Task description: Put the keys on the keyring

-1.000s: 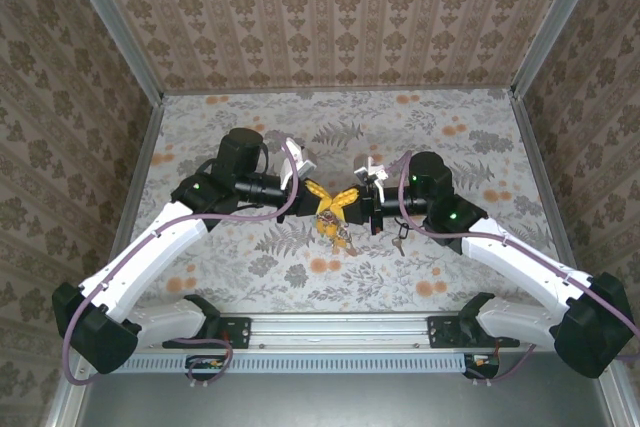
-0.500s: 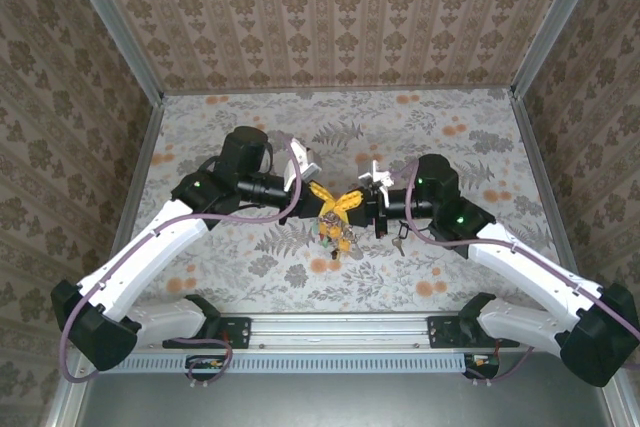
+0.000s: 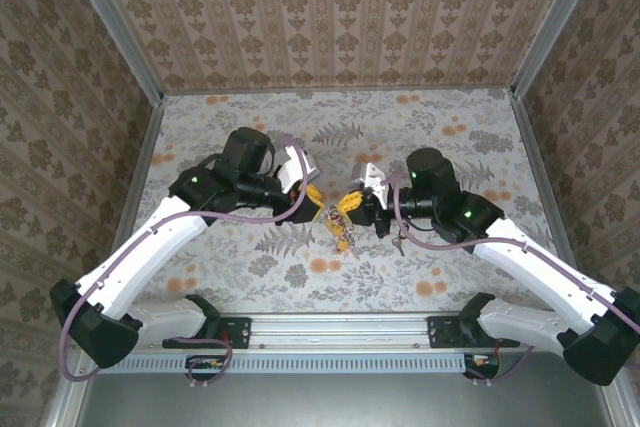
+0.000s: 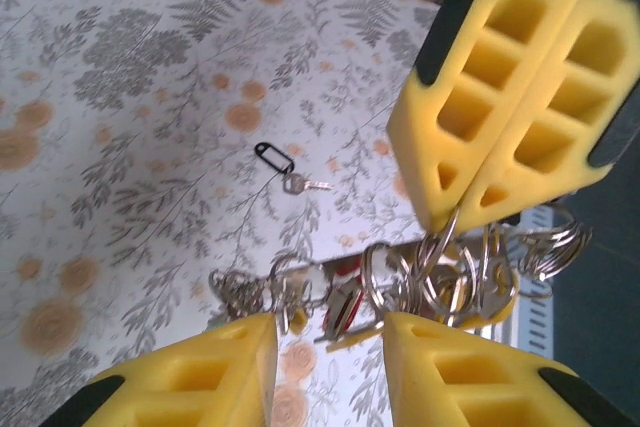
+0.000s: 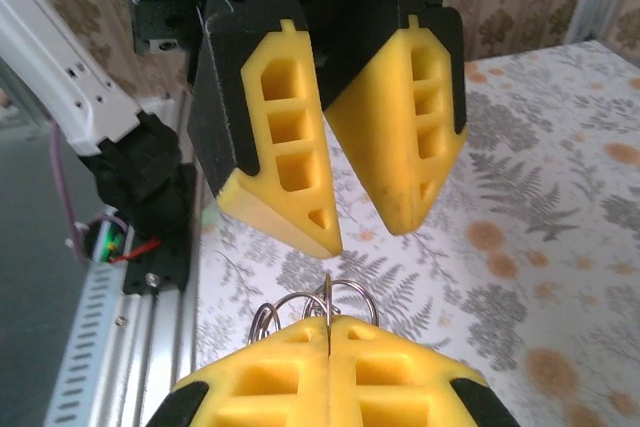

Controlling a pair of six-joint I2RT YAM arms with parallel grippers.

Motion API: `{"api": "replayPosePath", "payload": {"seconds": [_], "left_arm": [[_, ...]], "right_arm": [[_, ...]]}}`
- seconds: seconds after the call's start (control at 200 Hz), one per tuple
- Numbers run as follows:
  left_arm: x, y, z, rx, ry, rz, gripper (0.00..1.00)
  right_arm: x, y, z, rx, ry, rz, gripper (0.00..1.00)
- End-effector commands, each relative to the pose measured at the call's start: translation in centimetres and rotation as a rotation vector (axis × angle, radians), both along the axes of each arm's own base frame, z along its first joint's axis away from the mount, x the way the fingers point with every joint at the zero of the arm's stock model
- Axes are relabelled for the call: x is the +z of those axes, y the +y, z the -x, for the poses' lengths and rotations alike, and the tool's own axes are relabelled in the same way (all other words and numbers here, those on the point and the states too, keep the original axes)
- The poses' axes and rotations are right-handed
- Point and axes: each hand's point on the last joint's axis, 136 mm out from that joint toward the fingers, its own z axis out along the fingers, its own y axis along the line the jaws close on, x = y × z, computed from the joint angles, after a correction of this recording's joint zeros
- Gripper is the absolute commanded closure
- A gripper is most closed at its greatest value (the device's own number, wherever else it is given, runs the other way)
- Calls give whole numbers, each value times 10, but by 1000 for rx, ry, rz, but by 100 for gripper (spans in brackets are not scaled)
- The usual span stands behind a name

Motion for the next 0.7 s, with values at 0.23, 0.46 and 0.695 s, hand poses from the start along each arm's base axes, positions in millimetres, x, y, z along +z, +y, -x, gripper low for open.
{"api": "replayPosePath", "payload": {"seconds": [0.23,0.46,0.695], "left_arm": [[16,0,8,-59,-57,-5,64],[15,-9,23,-137,-11,49,64],[9,-12,19,-145,-21,44,67]], "right_arm": [[-8,2,-11,-65,-37,223,100],[-1,8,-7,-28,-18,235,100],[5,18,8,55,2,242,100]]}}
